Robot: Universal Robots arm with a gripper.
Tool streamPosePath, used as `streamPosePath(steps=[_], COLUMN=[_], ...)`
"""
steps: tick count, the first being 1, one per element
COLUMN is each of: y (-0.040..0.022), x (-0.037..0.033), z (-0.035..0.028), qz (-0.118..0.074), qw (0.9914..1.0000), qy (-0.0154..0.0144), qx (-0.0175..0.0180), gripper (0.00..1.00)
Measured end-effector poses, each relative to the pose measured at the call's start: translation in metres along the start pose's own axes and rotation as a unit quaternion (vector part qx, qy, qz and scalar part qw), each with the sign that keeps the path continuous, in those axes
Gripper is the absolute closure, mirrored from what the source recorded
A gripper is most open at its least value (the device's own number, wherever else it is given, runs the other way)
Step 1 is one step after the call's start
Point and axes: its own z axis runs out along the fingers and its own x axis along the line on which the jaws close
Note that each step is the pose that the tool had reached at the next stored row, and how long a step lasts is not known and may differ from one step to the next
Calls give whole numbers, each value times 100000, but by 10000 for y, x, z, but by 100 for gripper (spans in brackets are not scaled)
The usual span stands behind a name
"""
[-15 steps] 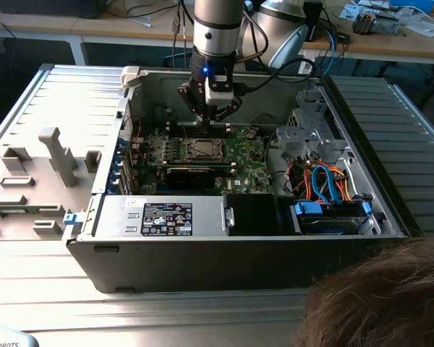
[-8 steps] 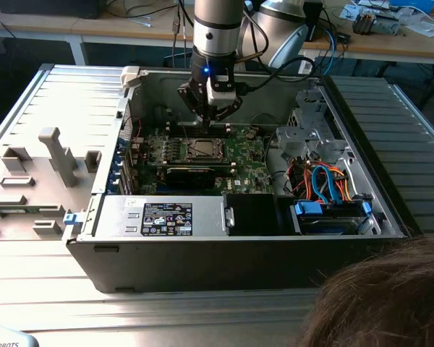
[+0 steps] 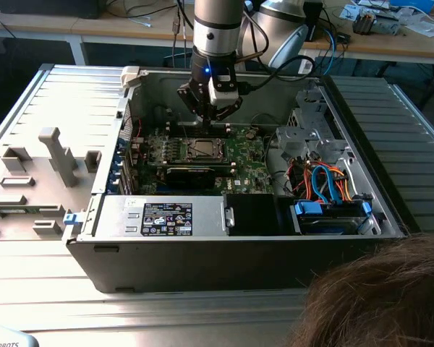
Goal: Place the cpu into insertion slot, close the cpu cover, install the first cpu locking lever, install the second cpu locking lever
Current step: 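Install the first cpu locking lever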
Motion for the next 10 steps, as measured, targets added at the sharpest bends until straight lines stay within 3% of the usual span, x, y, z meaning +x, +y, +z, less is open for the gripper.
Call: streamPosePath(steps=[10], y=[0], x=[0], z=[0], qz=[-2283], qw=[99974], qy=[-92], qx=[52], gripper=[89])
